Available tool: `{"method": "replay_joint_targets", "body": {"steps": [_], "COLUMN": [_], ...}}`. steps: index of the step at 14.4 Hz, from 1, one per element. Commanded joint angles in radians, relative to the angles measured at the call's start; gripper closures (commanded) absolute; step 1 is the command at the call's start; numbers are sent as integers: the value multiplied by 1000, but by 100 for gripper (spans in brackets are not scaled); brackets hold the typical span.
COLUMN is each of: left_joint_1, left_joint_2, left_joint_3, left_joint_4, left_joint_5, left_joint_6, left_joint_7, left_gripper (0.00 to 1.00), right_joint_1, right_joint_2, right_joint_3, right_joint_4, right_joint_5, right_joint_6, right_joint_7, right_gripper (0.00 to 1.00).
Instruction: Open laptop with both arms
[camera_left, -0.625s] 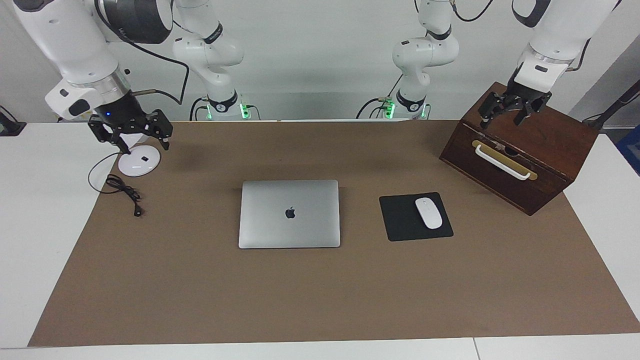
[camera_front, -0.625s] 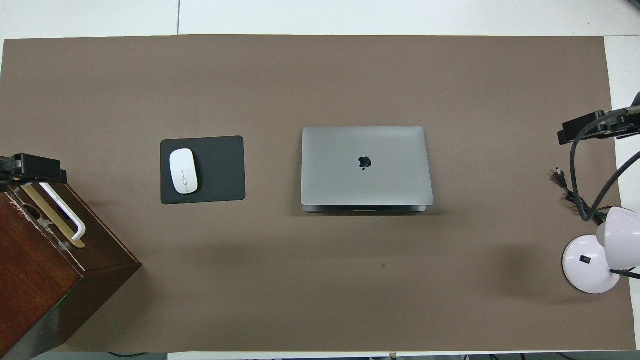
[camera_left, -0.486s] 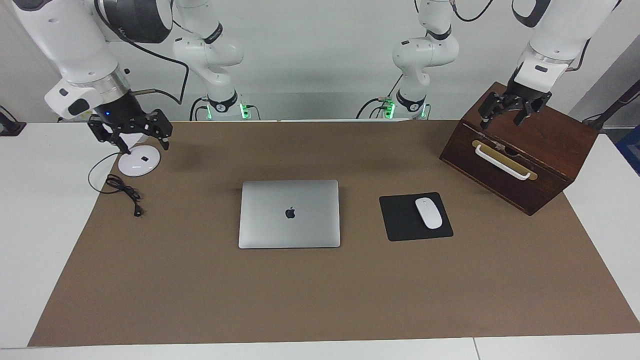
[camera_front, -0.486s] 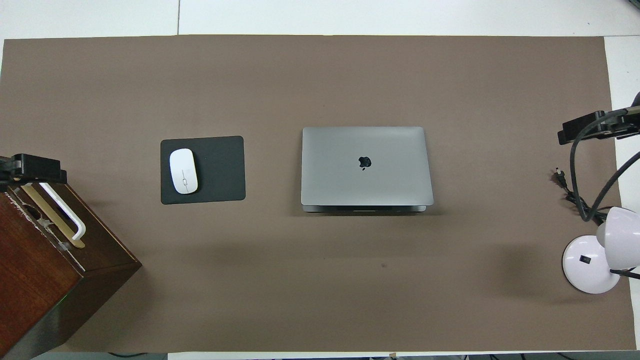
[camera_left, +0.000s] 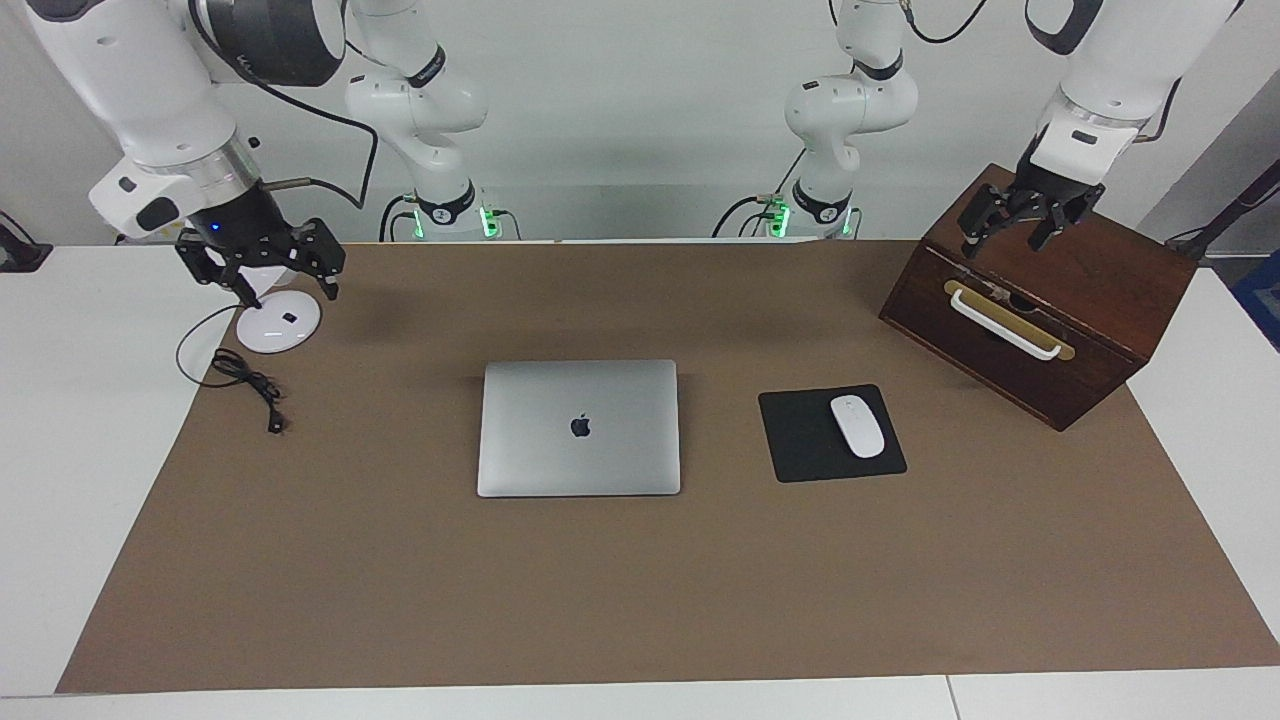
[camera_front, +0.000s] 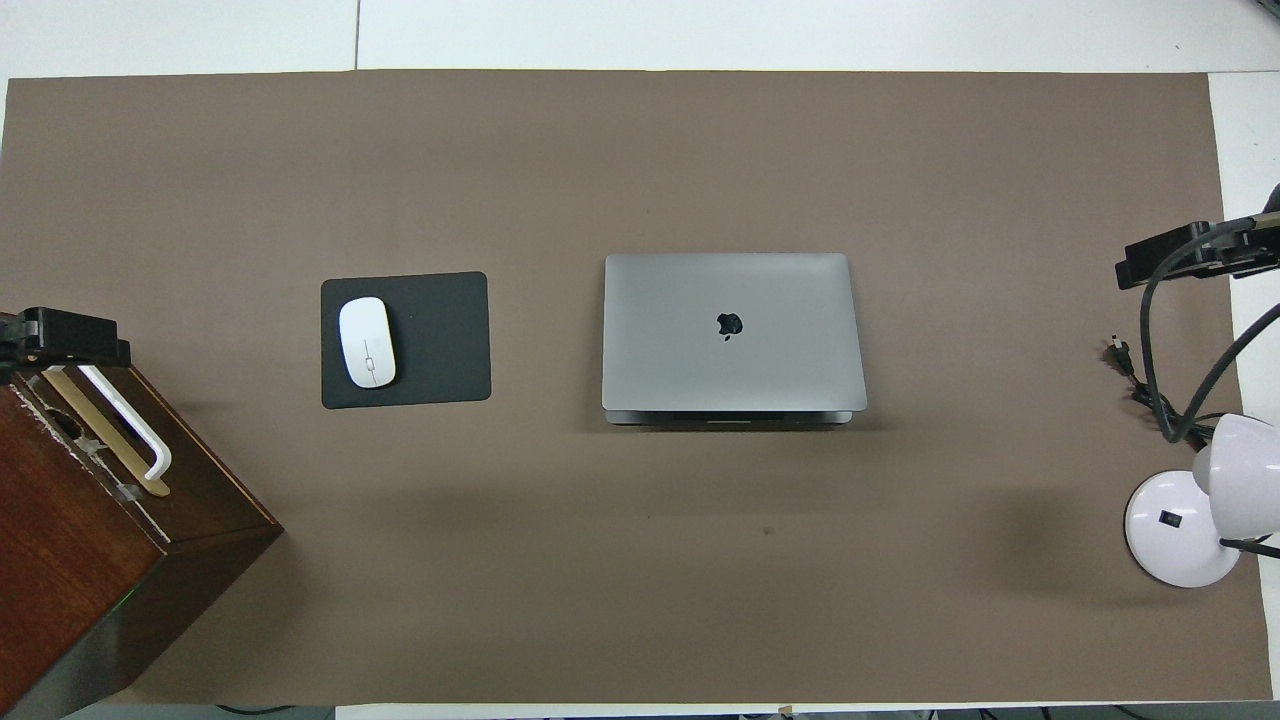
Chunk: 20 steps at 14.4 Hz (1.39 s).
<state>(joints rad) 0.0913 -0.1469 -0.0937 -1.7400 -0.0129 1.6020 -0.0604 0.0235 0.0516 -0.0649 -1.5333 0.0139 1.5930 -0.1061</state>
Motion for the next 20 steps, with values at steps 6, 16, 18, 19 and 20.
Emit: {"method": "replay_joint_targets", "body": {"steps": [6,16,18,19,20], "left_joint_1": [-7,14,15,16,15], "left_joint_2": [-8,-8,-8,-6,-6], "left_joint_3": [9,19,20,20,20], "left_joint_4": [-9,-6,-1,-1,-1], "left_joint_5": [-10,-4,-4,-6,-6], "left_joint_6": [6,30,29,32,51], "left_joint_7": [10,-3,1,-2,1], "left_gripper": [0,100,100,100,100], "right_joint_1": [-16,-1,10,18,21], "right_joint_2": [-15,-29,-33,-36,-35], "right_joint_3": [5,16,17,17,19], "right_joint_4": [-28,-54,-59,-63,-62], "right_joint_5": [12,15,15,14,14], "right_joint_6": [13,13,13,13,22], "right_joint_7": [8,-10,-17,-45,-73], "right_gripper": [0,0,0,0,0]}}
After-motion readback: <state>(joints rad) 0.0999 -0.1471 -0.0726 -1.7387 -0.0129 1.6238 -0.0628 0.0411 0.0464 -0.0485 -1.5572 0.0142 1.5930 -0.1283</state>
